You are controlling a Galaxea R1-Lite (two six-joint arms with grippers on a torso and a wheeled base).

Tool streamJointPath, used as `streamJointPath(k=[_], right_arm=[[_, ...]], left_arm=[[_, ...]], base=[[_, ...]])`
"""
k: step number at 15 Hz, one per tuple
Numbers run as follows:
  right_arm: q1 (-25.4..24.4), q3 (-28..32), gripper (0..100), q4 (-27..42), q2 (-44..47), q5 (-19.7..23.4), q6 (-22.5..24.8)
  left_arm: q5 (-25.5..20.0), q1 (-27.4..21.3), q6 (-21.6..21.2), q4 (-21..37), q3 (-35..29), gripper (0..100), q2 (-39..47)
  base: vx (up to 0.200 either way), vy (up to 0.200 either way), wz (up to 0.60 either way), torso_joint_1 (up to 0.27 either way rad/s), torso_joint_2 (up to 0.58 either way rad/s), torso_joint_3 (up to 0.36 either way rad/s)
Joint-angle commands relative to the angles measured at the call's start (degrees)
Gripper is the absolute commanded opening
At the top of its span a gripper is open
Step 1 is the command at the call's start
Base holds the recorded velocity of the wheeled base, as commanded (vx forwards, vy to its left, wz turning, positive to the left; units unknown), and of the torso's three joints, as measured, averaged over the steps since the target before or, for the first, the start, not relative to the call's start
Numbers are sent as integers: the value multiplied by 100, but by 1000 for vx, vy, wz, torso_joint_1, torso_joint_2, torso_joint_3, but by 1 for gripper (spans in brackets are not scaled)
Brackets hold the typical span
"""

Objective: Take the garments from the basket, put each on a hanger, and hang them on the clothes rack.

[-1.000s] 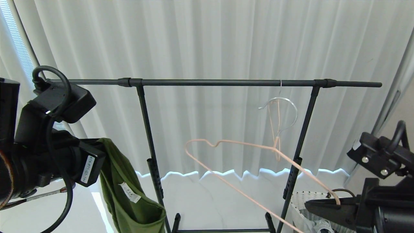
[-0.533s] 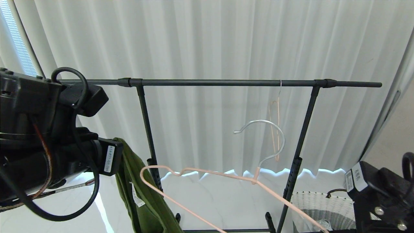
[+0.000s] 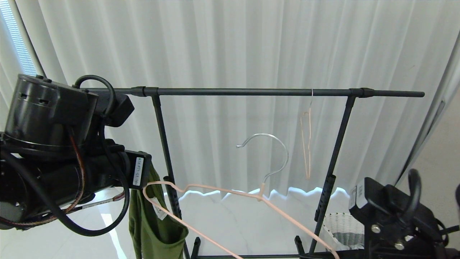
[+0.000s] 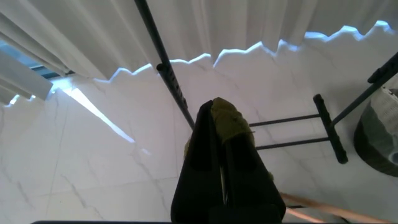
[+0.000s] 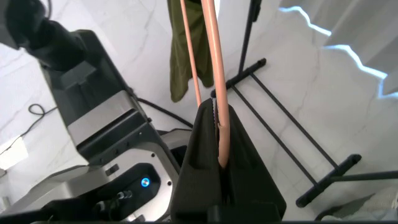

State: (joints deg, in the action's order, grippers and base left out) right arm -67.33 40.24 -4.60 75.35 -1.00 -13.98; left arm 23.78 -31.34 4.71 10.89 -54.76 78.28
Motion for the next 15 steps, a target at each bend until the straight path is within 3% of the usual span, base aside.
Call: streamJointPath(k=[1, 9, 15], right_arm=[[176, 10, 0, -138, 340, -6, 1], [185, 19, 0, -551, 454, 3, 10], [343, 80, 0, -1070, 973, -480, 1]], left_arm=[[12, -3, 4, 1, 0, 0, 12], [74, 14, 171, 1, -167, 0, 214], [109, -39, 189, -8, -158, 0, 206]], base=[[0, 0, 0, 0, 0, 0], [0, 0, 0, 0, 0, 0], [0, 0, 0, 0, 0, 0]])
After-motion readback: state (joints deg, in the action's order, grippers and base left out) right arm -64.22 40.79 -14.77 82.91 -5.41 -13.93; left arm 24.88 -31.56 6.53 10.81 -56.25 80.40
